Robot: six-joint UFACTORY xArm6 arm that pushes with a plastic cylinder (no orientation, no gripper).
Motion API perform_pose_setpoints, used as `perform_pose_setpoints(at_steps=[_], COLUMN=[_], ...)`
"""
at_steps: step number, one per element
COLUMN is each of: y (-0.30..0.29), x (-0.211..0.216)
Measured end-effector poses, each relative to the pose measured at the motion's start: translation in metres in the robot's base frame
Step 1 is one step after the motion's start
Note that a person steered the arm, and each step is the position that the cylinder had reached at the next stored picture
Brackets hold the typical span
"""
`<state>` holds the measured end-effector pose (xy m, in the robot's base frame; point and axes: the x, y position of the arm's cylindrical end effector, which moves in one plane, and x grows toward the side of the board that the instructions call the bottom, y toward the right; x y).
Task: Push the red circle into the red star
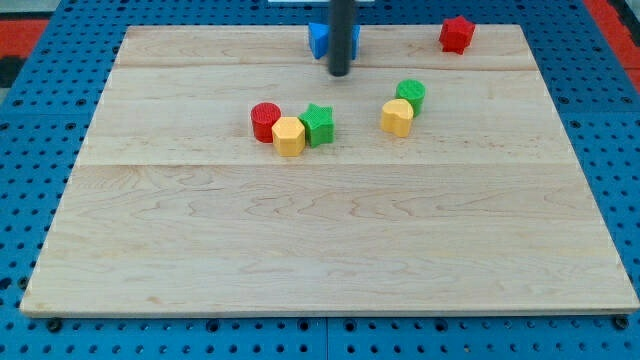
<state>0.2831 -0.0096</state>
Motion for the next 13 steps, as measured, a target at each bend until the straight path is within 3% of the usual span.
perform_pose_setpoints(at_steps=[2,4,5,7,9,13], y=[-0.121,-0.143,-0.127,-0.072,-0.036,-0.056], x=[0.035,0.122,0.132,0.123,0.069,0.026])
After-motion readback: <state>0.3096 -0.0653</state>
